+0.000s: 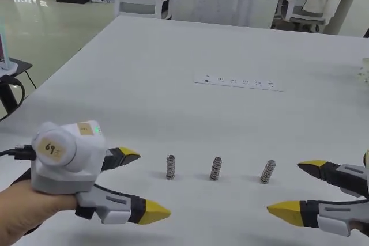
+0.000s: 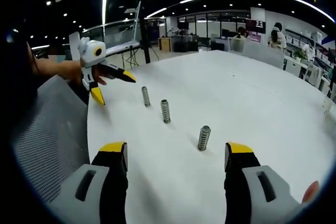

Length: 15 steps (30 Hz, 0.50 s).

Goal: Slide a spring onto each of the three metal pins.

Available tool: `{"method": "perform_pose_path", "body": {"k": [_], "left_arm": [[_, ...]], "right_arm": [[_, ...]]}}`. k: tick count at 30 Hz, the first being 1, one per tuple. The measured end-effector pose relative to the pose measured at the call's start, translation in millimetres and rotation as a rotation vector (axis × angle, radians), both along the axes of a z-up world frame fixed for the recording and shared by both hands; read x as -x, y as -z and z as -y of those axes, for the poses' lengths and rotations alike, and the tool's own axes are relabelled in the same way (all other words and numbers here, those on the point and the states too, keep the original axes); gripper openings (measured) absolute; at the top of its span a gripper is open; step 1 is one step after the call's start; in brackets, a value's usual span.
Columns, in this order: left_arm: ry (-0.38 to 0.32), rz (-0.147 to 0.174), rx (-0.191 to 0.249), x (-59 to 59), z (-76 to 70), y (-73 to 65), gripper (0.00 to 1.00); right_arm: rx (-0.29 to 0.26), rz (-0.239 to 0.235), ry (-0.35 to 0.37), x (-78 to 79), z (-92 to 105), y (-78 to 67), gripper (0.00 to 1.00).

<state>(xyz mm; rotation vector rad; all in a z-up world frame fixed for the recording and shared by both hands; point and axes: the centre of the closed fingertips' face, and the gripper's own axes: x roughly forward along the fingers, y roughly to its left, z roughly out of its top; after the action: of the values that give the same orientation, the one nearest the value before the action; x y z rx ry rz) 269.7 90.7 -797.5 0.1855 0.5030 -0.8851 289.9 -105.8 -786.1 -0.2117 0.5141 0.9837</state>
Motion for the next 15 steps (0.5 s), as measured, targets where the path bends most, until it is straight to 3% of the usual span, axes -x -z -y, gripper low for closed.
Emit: {"method": "perform_pose_path", "body": {"k": [15], "left_arm": [[-0.003, -0.003, 0.021, -0.4, 3.6, -0.7, 0.78]], "right_arm": [[-0.013, -0.010, 0.008, -1.2, -2.1, -0.1, 0.76]]}}
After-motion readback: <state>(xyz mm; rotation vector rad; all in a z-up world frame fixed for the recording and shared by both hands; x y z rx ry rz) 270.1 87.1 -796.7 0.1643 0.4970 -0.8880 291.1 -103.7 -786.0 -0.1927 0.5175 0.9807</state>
